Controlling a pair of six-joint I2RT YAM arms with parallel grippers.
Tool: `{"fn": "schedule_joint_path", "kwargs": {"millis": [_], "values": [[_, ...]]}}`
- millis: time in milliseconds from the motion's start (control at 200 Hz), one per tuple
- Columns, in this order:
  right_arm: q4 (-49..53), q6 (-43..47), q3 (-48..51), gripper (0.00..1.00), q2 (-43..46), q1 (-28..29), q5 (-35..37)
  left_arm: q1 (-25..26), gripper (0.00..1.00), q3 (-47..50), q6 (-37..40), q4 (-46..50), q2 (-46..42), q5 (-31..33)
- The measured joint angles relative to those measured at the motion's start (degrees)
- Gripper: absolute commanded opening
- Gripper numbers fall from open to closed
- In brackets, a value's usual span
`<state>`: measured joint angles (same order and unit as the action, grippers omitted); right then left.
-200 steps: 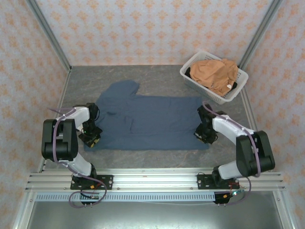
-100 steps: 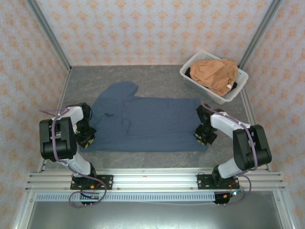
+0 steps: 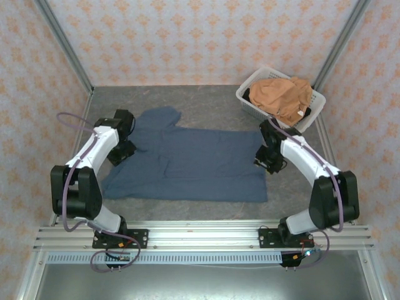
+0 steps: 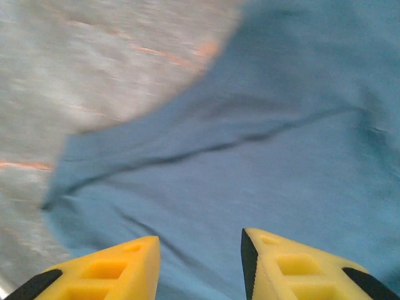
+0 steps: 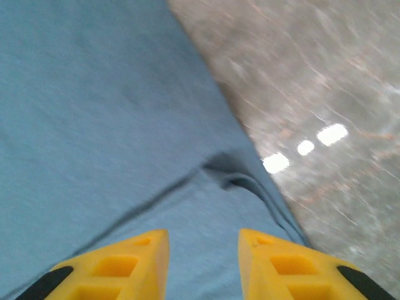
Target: Fold and stack the t-shirts
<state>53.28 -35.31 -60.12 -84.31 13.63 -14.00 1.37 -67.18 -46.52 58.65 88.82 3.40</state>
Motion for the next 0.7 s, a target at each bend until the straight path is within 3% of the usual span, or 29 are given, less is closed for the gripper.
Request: {"fn": "schedule_joint_path", "kwargs": {"millis": [250, 701], "values": [[-8.52, 0.70, -3.45, 0.34, -10.51, 0.00, -3.43, 3.10, 0.33, -3.87, -3.91, -5.20, 13.81, -7.37], [-13.35, 0.92, -0.46, 0.34, -16.24, 0.00, -3.06, 3.10, 0.29, -12.57, -2.69, -6.43, 24.63, -4.31]]}}
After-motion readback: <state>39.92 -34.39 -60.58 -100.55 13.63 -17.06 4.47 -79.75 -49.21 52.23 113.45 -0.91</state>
